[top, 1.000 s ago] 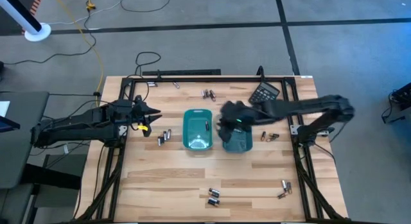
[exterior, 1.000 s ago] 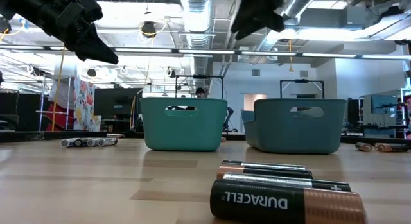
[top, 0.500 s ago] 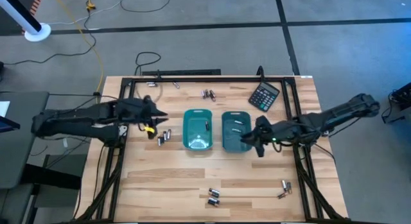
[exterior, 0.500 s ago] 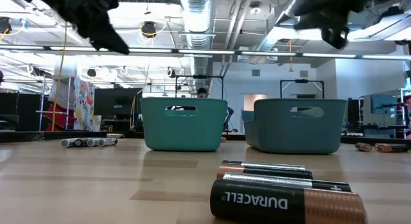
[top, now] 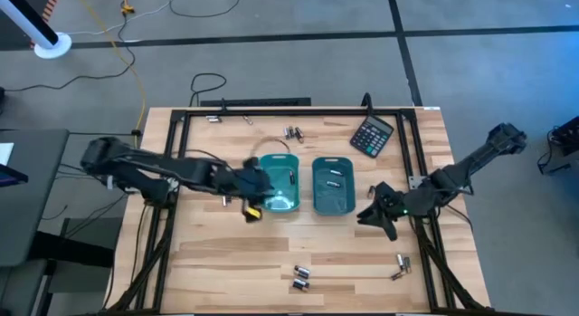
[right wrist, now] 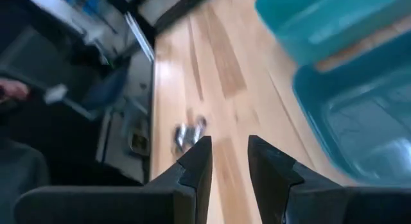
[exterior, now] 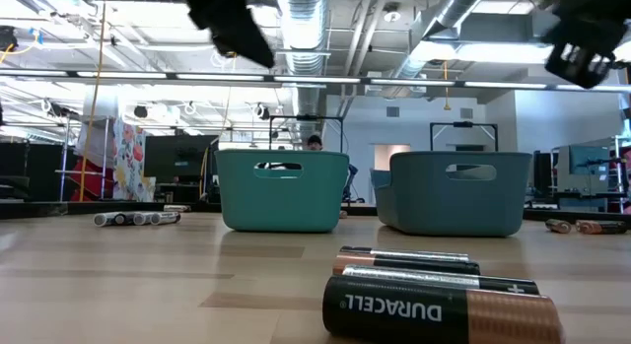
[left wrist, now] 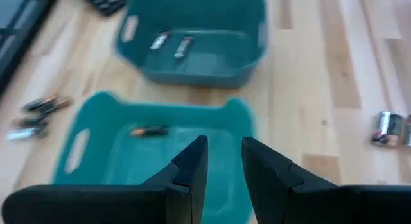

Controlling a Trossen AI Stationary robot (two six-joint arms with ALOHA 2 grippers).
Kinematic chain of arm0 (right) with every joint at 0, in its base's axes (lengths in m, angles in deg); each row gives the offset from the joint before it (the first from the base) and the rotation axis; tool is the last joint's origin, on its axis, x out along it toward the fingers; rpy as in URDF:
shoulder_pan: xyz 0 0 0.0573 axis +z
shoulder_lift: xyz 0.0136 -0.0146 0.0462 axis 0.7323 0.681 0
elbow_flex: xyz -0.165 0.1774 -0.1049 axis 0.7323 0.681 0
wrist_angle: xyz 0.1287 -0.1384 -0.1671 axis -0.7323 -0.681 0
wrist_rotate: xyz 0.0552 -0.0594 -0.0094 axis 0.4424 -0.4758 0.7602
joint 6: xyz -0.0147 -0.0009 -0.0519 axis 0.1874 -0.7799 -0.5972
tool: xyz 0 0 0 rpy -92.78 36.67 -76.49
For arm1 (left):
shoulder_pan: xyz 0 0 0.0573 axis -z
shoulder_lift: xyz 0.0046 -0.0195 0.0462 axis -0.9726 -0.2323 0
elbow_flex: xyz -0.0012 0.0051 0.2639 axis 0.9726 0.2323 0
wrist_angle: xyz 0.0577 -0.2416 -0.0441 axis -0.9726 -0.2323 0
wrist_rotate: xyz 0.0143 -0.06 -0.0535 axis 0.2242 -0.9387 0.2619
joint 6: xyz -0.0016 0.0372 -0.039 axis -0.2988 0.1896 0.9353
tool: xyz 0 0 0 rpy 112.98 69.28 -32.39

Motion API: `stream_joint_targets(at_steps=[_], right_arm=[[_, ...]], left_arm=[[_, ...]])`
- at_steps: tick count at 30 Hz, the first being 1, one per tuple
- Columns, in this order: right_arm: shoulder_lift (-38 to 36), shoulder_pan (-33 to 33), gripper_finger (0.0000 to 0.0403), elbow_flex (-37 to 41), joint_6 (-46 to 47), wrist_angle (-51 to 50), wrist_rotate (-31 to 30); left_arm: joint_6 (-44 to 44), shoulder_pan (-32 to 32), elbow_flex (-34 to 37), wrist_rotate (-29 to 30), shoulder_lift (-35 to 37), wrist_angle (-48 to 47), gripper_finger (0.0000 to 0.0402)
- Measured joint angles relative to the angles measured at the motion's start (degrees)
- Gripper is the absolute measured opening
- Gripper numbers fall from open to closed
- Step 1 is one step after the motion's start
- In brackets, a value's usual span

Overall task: Sort batteries
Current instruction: Put the black battery into the green bin

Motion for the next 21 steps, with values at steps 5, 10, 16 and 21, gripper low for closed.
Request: stream_joint_targets(at_steps=[5, 10, 16, 21], right_arm=[[0.7, 4.7, 0.0116, 0.0, 3.6, -10.7, 1.3], [2.6, 9.3, 0.0116, 0.0, 10.9, -16.8, 1.7], [4.0, 14.0, 0.0116, 0.0, 11.4, -15.2, 1.8], [4.0, 16.8, 0.0116, 0.0, 11.9, -14.4, 1.8]], left_arm=[[0.0, 3.7, -8.7, 0.0, -10.7, 0.3, 0.0091], [0.0, 6.3, -16.9, 0.0, -20.2, 0.0, 0.0091], [0.0, 7.9, -24.7, -3.4, -30.0, -0.8, 0.0091], [1.7, 9.5, -29.1, -4.5, -35.3, -3.9, 0.0091]])
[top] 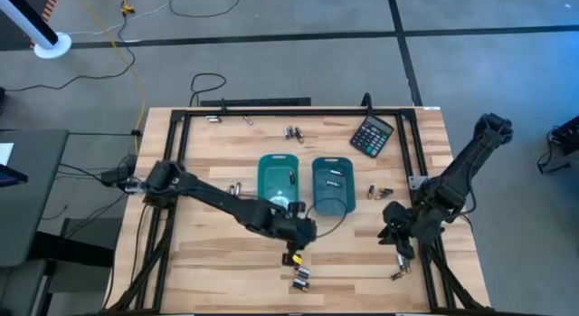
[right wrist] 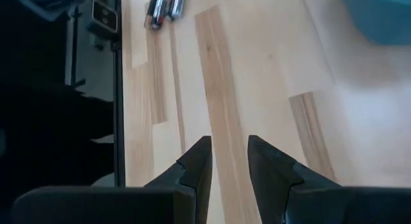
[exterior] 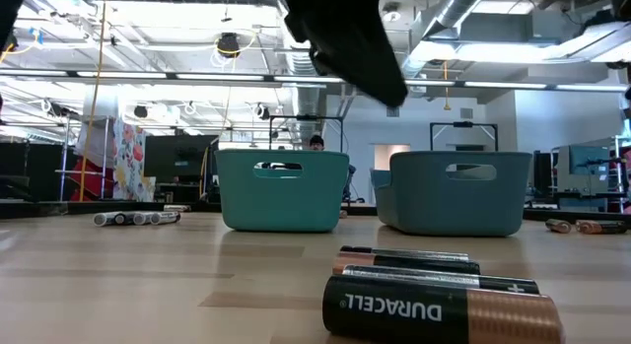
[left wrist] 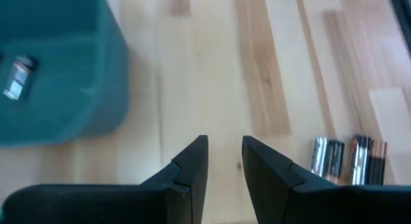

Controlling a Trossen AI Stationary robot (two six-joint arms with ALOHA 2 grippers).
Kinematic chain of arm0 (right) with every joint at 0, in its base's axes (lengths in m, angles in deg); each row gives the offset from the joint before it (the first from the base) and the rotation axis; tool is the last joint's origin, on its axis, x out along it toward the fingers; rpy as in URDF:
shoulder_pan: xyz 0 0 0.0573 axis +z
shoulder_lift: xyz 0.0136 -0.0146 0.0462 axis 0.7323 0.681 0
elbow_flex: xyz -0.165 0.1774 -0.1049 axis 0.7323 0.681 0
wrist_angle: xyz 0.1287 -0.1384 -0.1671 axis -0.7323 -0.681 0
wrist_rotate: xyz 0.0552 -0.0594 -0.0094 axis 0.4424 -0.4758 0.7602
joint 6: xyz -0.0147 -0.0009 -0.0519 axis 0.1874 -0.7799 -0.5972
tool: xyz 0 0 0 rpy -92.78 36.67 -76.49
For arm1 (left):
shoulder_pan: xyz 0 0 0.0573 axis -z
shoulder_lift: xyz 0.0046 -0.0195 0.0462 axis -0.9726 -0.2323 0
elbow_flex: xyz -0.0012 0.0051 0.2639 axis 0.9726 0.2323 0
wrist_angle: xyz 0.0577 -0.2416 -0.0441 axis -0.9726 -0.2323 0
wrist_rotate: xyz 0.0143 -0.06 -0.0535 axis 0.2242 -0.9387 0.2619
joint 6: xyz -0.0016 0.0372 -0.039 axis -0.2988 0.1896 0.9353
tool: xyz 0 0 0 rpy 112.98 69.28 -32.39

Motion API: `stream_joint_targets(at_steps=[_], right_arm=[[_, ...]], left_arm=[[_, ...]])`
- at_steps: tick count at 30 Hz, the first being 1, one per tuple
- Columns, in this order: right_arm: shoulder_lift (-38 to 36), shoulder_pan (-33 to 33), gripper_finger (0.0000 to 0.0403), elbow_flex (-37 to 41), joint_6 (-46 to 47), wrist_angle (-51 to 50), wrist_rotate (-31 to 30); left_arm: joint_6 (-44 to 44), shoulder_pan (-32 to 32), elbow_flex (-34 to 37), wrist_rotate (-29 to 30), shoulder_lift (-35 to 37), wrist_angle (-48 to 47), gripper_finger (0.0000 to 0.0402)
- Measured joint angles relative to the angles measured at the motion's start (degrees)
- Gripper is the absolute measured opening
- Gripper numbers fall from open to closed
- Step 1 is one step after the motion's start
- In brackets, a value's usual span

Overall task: Sort batteries
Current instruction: Put the black battery into the green bin

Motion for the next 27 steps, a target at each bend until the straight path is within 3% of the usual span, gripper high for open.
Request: stream_joint_targets(at_steps=[8, 27], right_arm=[[0.0, 2.1, 0.0116, 0.0, 0.1, 0.0, -5.1], [0.0, 2.0, 0.0116, 0.0, 3.0, 1.1, -5.5]], left_arm=[[5.9, 4.0, -2.8, -1.0, -4.9, -3.1, 0.0091], [12.0, 7.5, -2.5, -0.2, -7.4, -0.7, 0.0091]])
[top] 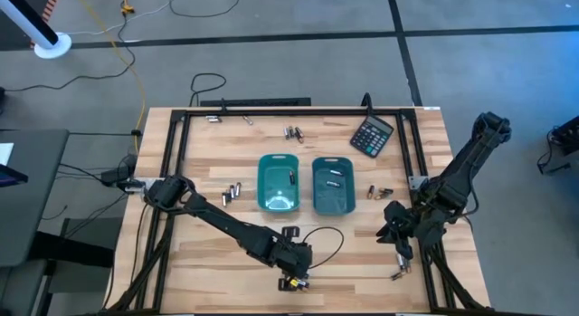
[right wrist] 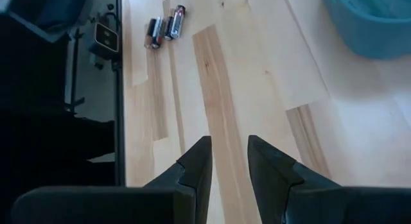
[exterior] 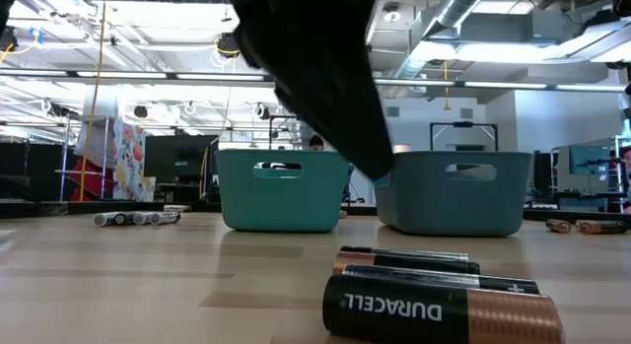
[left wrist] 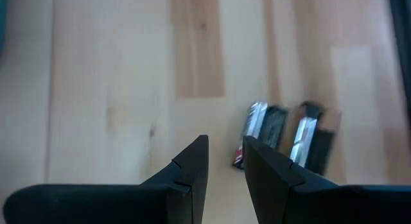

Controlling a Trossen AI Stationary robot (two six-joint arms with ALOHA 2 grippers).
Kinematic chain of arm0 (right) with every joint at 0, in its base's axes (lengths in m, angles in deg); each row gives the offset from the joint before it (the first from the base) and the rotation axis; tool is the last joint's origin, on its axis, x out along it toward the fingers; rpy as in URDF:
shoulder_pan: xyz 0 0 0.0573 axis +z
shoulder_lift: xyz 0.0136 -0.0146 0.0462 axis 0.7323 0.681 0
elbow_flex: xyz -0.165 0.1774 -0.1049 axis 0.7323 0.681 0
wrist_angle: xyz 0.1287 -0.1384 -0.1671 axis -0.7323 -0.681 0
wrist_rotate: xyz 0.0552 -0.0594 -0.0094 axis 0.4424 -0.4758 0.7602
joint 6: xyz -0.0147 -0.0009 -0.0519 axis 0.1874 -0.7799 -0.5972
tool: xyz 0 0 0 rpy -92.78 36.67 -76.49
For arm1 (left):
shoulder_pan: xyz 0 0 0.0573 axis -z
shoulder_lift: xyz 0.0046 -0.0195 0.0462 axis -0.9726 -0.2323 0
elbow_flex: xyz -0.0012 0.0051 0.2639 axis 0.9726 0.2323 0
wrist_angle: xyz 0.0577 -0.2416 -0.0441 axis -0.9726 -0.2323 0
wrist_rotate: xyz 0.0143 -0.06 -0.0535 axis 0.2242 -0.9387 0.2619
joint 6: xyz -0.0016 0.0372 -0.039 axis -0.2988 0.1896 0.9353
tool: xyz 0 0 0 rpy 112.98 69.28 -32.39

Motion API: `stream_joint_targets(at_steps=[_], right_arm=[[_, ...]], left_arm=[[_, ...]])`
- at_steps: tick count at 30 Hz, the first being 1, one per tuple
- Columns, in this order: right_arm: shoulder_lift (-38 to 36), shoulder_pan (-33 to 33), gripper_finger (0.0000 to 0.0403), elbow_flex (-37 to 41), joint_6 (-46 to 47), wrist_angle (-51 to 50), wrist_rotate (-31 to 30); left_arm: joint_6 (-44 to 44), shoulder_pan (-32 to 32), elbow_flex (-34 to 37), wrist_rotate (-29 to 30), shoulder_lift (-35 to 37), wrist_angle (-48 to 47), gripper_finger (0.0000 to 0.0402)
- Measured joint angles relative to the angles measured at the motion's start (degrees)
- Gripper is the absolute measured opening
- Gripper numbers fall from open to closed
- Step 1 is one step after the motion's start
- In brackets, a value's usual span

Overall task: Sort batteries
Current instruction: Put the black battery into the green bin

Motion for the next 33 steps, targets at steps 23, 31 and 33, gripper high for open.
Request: stream_joint_targets(at_steps=[23, 31, 33], right_arm=[[0.0, 0.0, 0.0116, 0.0, 0.2, 0.5, 0.0], [0.0, 0.0, 0.0116, 0.0, 0.5, 0.4, 0.0], [0.0, 0.0, 0.0116, 0.0, 0.6, 0.5, 0.0]], left_arm=[[0.3, 1.4, 3.6, 0.3, -0.3, 4.1, 0.0091], [0.4, 1.4, 5.7, 0.5, -0.2, 8.4, 0.0091], [1.0, 1.4, 6.5, 0.0, -0.2, 9.4, 0.0091]])
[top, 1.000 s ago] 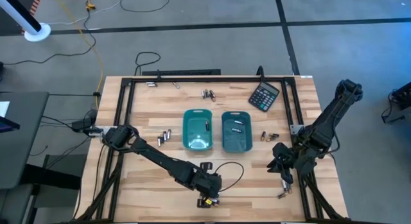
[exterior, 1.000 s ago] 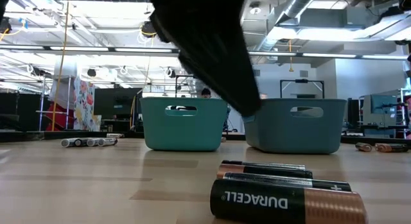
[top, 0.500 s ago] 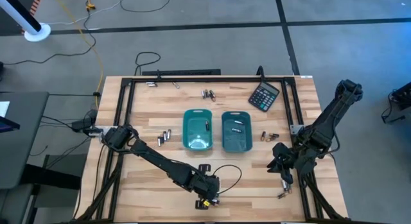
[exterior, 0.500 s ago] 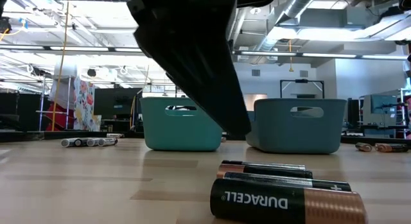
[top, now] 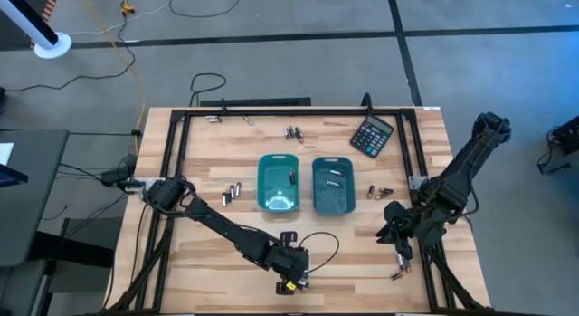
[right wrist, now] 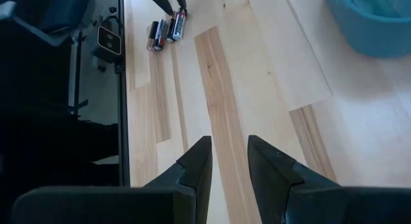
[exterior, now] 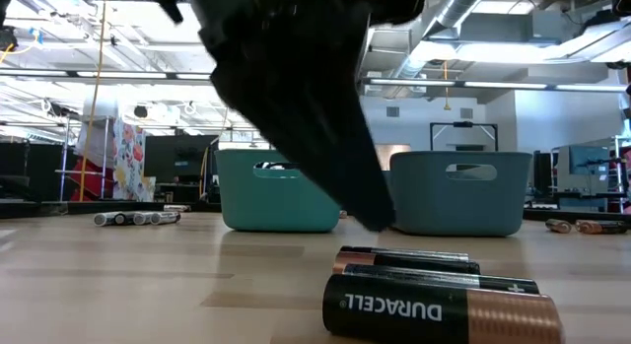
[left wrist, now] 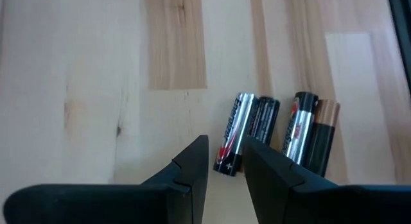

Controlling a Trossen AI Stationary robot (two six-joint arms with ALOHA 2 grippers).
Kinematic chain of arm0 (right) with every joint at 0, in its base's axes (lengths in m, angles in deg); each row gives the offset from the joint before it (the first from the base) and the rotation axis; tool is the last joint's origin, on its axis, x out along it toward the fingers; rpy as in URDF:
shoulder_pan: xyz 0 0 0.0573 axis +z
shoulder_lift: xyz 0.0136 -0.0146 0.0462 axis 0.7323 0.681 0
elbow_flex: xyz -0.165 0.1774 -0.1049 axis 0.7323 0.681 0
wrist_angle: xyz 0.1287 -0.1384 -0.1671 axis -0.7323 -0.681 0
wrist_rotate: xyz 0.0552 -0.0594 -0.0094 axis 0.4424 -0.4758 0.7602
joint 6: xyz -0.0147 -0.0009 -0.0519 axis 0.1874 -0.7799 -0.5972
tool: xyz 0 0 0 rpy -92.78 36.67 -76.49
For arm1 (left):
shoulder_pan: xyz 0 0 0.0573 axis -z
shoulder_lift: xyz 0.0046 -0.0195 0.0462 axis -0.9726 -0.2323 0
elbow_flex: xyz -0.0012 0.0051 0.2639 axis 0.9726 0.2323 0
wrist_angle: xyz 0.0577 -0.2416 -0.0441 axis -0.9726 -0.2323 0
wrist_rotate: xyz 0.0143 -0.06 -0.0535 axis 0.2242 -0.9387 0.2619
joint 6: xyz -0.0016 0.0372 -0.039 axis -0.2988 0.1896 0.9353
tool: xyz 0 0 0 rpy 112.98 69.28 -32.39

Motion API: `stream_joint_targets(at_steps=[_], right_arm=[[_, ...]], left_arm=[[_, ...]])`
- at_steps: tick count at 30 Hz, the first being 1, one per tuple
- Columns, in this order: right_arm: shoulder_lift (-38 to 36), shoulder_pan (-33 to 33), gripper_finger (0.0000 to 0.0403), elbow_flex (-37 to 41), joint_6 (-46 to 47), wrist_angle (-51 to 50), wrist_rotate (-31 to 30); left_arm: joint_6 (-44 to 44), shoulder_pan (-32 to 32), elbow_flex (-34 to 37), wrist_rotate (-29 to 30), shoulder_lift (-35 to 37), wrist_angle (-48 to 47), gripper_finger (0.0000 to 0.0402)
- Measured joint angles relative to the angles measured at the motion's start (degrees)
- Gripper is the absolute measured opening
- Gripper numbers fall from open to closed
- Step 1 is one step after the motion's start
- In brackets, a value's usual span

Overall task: Sort batteries
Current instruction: Put the black battery into the green bin

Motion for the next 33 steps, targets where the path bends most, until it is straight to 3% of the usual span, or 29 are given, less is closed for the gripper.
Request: stream_joint_targets(at_steps=[20, 33], right_arm=[[0.0, 0.0, 0.0116, 0.0, 0.5, -0.1, 0.0], [0.0, 0.0, 0.0116, 0.0, 0.9, -0.1, 0.0]], left_arm=[[-1.3, -0.2, 0.0, 0.4, 0.2, -1.0, 0.0091], [0.6, 2.0, -8.4, 2.2, 1.8, -12.0, 0.0091]])
